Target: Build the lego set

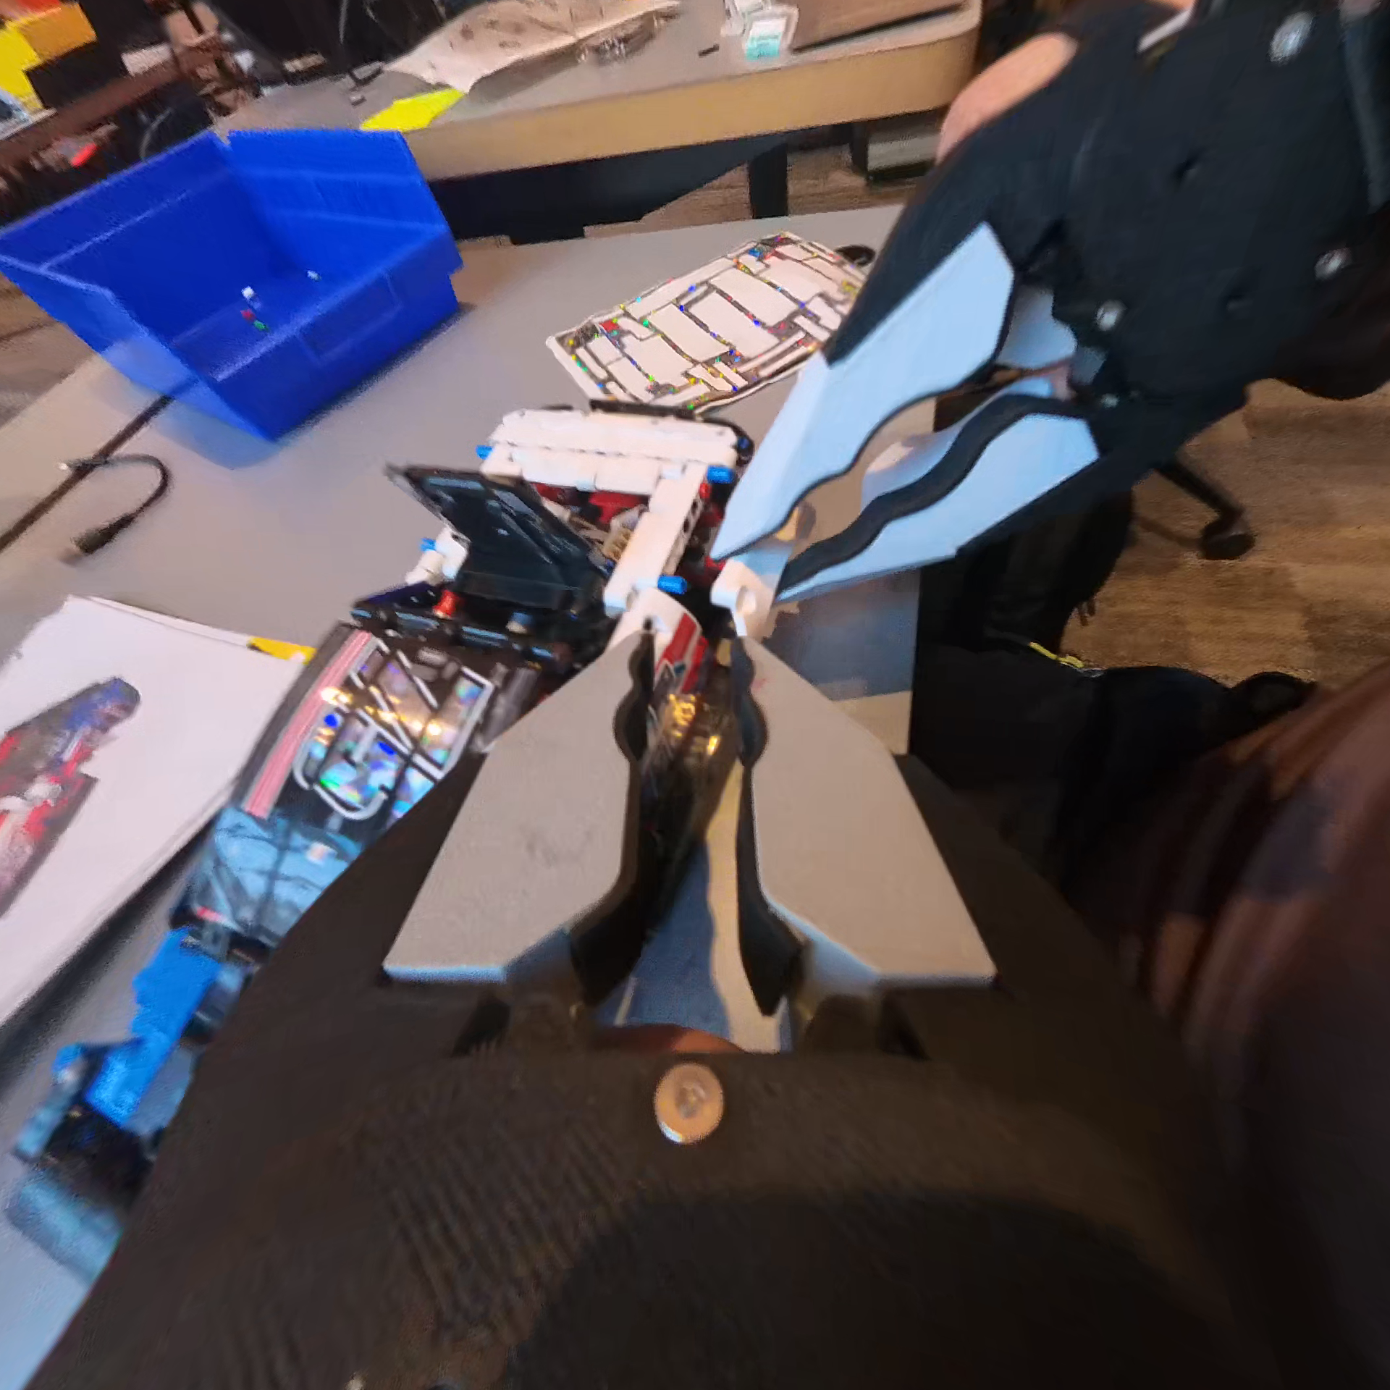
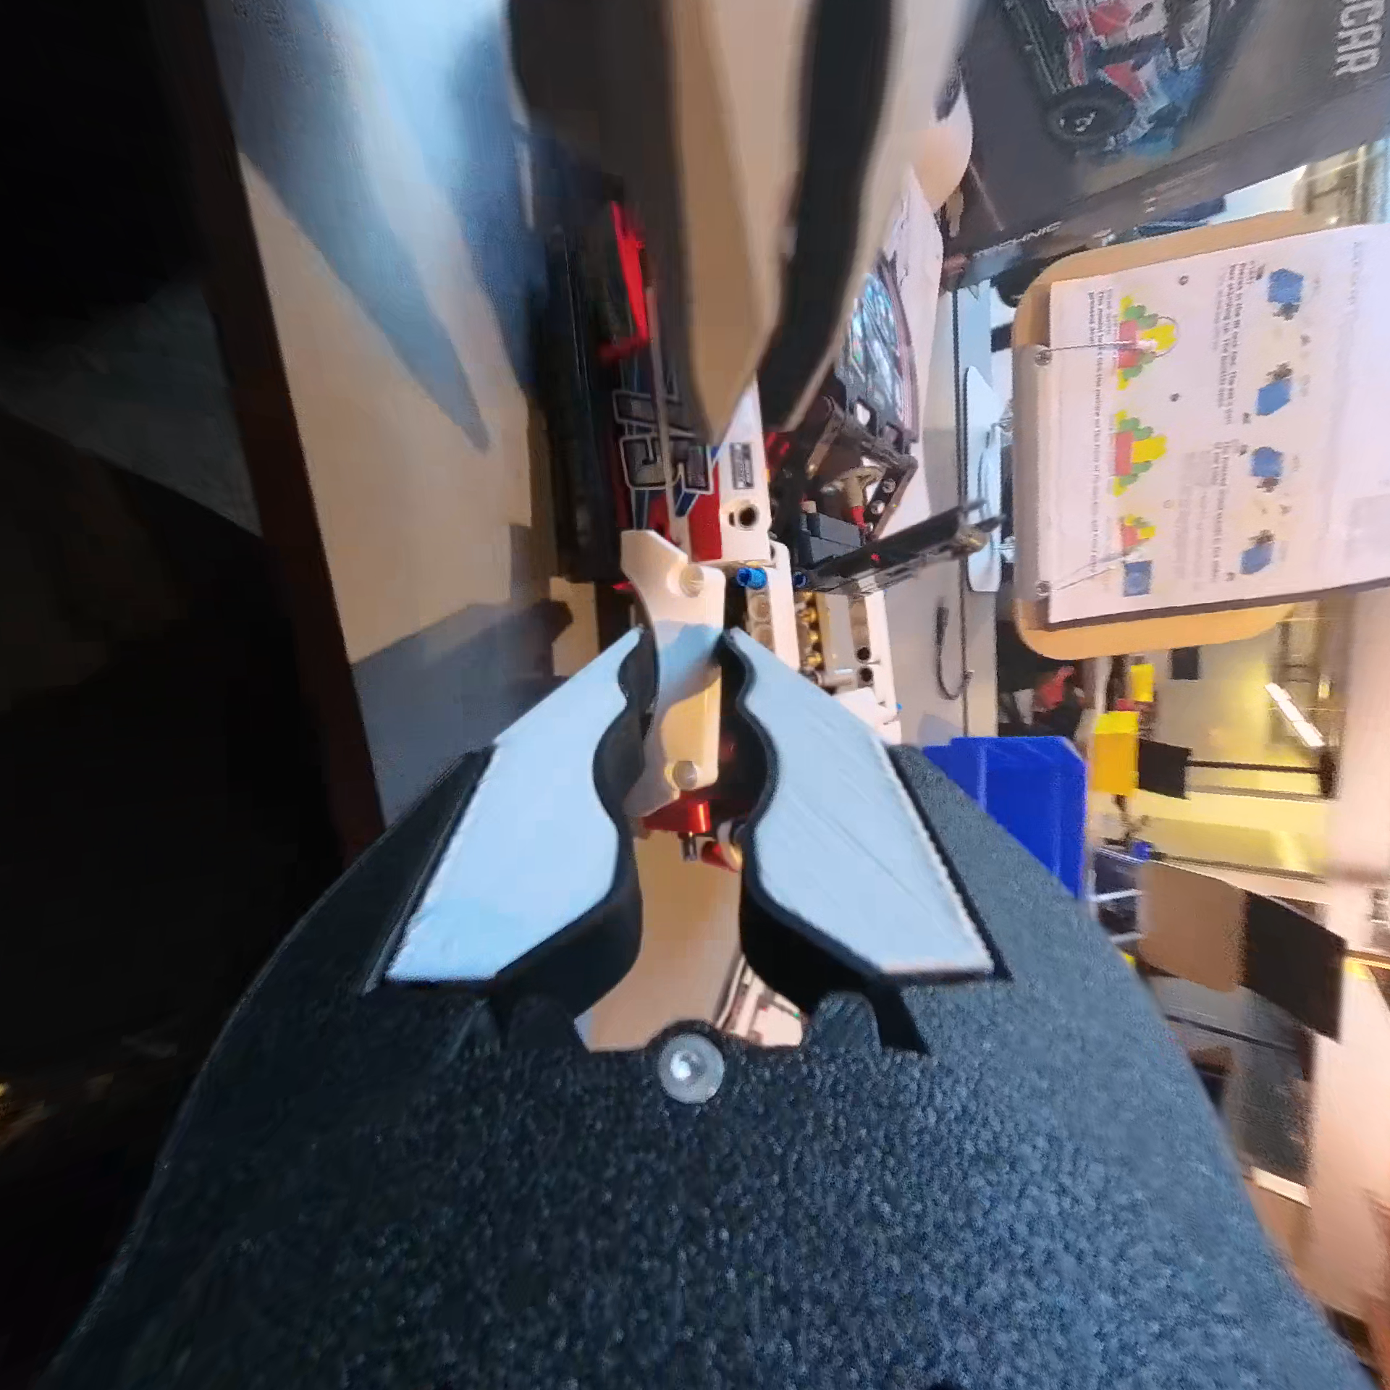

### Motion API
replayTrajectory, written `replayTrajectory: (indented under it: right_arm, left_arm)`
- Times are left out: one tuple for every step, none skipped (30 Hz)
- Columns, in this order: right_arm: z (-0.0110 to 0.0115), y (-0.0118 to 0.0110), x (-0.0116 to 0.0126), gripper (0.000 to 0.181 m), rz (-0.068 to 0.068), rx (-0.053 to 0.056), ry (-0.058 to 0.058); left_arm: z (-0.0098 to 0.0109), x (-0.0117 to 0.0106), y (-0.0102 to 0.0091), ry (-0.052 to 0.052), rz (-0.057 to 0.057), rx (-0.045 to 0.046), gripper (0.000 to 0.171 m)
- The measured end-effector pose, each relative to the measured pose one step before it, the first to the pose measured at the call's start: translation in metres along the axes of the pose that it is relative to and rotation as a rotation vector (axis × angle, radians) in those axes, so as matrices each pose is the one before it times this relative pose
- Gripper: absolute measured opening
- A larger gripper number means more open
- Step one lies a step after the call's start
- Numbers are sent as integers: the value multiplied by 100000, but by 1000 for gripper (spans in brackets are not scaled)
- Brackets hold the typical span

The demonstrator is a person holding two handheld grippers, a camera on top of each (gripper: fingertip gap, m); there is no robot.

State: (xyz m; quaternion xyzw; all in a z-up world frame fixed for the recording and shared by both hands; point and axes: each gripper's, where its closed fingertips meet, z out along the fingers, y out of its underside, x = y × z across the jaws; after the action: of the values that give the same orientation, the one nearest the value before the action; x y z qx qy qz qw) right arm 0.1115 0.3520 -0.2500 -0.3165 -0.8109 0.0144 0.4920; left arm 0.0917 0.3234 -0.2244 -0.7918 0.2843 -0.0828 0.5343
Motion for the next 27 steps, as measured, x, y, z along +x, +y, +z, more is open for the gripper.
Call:
replayTrajectory:
  right_arm:
    - [164,79,153,18,-2856,-1218,1624]
    - [97,-4,240,17,-2945,-818,2376]
    - [68,6,266,17,-2939,-802,2606]
    - [48,77,292,17,-2730,-1084,2853]
    - [39,102,306,18,-2388,-985,2913]
    - [65,41,95,18,-2042,-401,1527]
    - [103,29,-137,18,-1629,-132,138]
    - [102,17,-146,17,-1325,-134,77]
    - [82,18,-106,18,-982,-64,127]
    - [30,24,-109,17,-317,-37,-273]
    - [0,52,-44,17,454,-49,-302]
    - [-26,57,22,17,994,135,-428]
    - [-54,28,36,17,1178,331,-579]
    - [-77,5,96,17,965,370,-321]
    - [-56,-21,73,17,485,304,-290]
    - [-6,-17,16,17,20,169,-305]
    - [46,21,-10,17,-375,18,-128]
    - [89,28,-22,17,-713,25,102]
    - [93,3,-29,17,-706,190,169]
    - [66,11,2,17,-532,-13,227]
    - [52,19,31,17,-485,-141,246]
    - [16,-11,51,17,-334,56,236]
    - [2,-37,61,17,-35,269,78]
    - [-3,-12,44,17,267,290,-304]
    - [7,4,26,17,389,205,-359]
    - [15,17,31,18,267,151,-192]
    - [17,17,-6,17,203,111,-339]
  left_arm:
    - [-97,-249,-437,2124,772,-469,20]
    - [13,-217,-361,2072,322,-1094,23]
    - [97,-203,-308,1723,781,-1147,25]
    - [183,-26,-189,2087,1884,-1286,26]
    - [303,30,-32,2139,2582,-1682,26]
    - [395,-9,121,1848,2478,-2223,25]
    - [467,-4,255,1876,2005,-2819,26]
    - [455,39,235,1919,1343,-2885,27]
    - [395,48,108,1538,1081,-2237,28]
    - [313,15,-25,848,1364,-1323,28]
    - [250,44,-79,677,1693,-773,28]
    - [218,18,-48,419,1502,-896,28]
    - [175,-24,-61,121,1190,-781,28]
    - [137,-36,-120,-106,897,-386,29]
    - [102,22,-193,223,731,189,28]
    - [87,-1,-261,248,259,587,28]
    - [96,17,-237,398,115,432,28]
    - [127,31,-131,590,211,-5,28]
    - [149,-11,-38,528,173,-560,28]
    - [151,-4,37,464,154,-937,28]
    - [131,24,90,528,419,-1257,29]
    - [76,-6,93,200,748,-1058,29]
    - [35,6,52,175,785,-519,28]
    - [46,12,21,336,589,-297,28]
    - [31,-17,-3,307,479,-394,28]
    - [32,-44,-9,183,450,-647,27]
    - [13,0,-72,329,538,-488,27]
